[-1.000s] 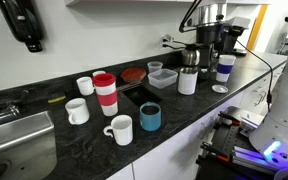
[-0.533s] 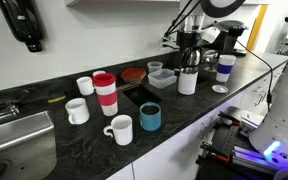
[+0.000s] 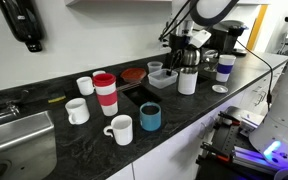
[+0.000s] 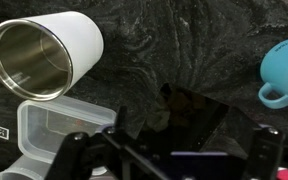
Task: Pick up the plastic bowl and move it forward.
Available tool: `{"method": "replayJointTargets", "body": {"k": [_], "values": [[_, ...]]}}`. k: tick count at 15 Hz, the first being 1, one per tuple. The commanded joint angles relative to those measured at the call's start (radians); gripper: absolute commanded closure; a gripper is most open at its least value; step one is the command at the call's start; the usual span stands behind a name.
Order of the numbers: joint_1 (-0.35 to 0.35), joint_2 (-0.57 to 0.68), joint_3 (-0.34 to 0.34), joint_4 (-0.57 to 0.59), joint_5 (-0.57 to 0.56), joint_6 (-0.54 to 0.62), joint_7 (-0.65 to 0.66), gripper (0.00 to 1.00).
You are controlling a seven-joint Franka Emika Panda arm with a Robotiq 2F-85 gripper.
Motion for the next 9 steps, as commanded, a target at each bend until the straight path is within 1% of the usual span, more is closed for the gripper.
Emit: {"method": "replayJointTargets", "body": {"k": [1, 2, 3, 4, 6, 9], "values": [[-0.002, 0.000, 0.002, 0.001, 0.001, -0.002, -0.001, 0.00], [-0.019, 0.012, 0.008, -0.003, -0.021, 0.049, 0.025, 0.00], [-0.023, 0.025, 0.003, -0.006, -0.023, 0.098, 0.024, 0.00], [-0.031, 0.053, -0.004, 0.002, -0.015, 0.128, 0.030, 0.00], [-0.071, 0.103, -0.006, 0.012, -0.050, 0.210, 0.059, 0.00], [-0.114, 0.208, -0.020, 0.041, -0.072, 0.296, 0.094, 0.00]]}}
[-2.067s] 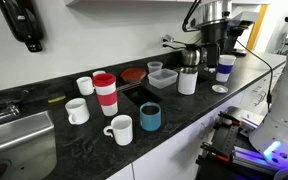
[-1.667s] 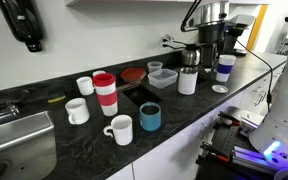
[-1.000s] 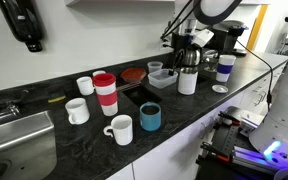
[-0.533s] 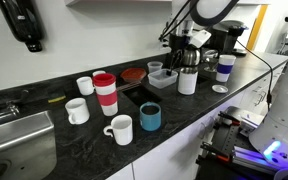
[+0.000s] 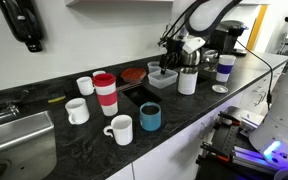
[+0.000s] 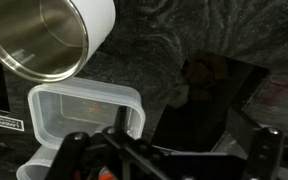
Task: Pick up the plastic bowl and move it forward.
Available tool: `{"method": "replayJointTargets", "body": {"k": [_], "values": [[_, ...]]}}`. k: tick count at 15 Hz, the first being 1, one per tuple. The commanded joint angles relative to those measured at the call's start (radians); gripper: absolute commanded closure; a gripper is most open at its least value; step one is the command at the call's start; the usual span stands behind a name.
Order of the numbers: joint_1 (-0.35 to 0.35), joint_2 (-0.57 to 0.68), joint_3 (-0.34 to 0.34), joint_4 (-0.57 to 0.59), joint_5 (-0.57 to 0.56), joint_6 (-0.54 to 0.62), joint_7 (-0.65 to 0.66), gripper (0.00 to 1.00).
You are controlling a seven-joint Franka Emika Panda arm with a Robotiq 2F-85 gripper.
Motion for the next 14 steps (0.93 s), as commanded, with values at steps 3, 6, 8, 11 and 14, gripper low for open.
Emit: {"method": "replayJointTargets", "body": {"k": [3, 6, 8, 11, 14], "values": [[-0.041, 0.202, -0.005, 0.096, -0.037, 0.144, 0.094, 0.00], [-0.033, 0.297, -0.010, 0.169, -0.089, 0.183, 0.170, 0.00], [-0.024, 0.350, -0.029, 0.218, -0.161, 0.187, 0.242, 0.00], [0.001, 0.421, -0.070, 0.280, -0.255, 0.179, 0.330, 0.00], [0.036, 0.481, -0.108, 0.329, -0.277, 0.177, 0.373, 0.00]]}}
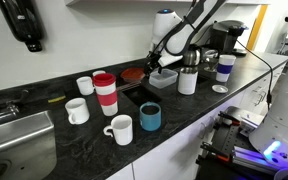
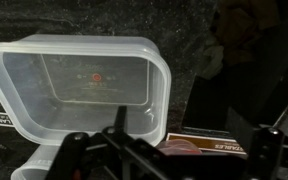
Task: Pick up the plastic bowl and move it forward.
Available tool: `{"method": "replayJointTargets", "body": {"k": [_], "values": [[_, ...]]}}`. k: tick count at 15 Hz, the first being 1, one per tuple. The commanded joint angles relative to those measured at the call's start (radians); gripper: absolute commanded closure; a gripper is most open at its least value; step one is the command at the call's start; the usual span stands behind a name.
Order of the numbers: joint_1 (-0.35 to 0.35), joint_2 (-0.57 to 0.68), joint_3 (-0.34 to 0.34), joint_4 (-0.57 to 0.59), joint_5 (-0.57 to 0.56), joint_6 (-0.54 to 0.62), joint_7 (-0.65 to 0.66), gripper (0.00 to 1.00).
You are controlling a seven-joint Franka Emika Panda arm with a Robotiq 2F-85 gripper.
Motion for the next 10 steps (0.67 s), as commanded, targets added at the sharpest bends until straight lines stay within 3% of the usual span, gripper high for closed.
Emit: {"method": "replayJointTargets", "body": {"k": [1, 10], "values": [[0.058, 0.064, -0.050, 0.064, -0.020, 0.000, 0.045, 0.00], [0.129, 0.106, -0.098, 0.114, 0.009, -0.012, 0.050, 0.00]]}}
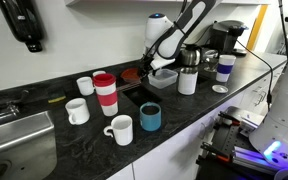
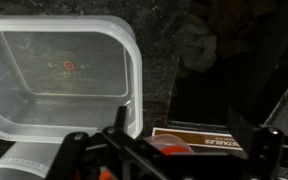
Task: Pick up the plastic bowl and move it forward.
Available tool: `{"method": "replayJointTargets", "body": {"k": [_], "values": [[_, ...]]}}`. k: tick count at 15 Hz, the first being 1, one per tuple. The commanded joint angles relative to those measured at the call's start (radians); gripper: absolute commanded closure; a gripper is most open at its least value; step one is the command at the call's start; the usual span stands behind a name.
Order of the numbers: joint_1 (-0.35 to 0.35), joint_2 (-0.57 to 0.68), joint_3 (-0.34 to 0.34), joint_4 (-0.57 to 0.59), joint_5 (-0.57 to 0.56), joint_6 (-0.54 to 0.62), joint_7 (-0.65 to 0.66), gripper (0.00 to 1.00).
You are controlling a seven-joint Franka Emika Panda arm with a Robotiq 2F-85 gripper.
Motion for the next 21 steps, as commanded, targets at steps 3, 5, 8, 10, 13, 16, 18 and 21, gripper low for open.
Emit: {"method": "replayJointTargets", "body": {"k": [3, 5, 8, 10, 13, 16, 18, 21], "values": [[0.029, 0.010, -0.044, 0.013, -0.001, -0.014, 0.008, 0.00], [0.030, 0.013, -0.048, 0.011, 0.003, -0.013, 0.007, 0.01], [0.030, 0.018, -0.052, 0.007, 0.008, -0.009, 0.006, 0.32], [0.031, 0.024, -0.055, 0.007, 0.006, -0.010, 0.005, 0.47], [0.029, 0.026, -0.059, 0.006, 0.011, -0.011, -0.004, 0.67], [0.026, 0.018, -0.061, 0.000, 0.013, -0.010, -0.013, 0.89], [0.012, 0.006, -0.042, -0.011, 0.049, -0.010, -0.062, 1.00], [-0.001, -0.020, -0.020, -0.025, 0.101, -0.011, -0.153, 0.98]]}}
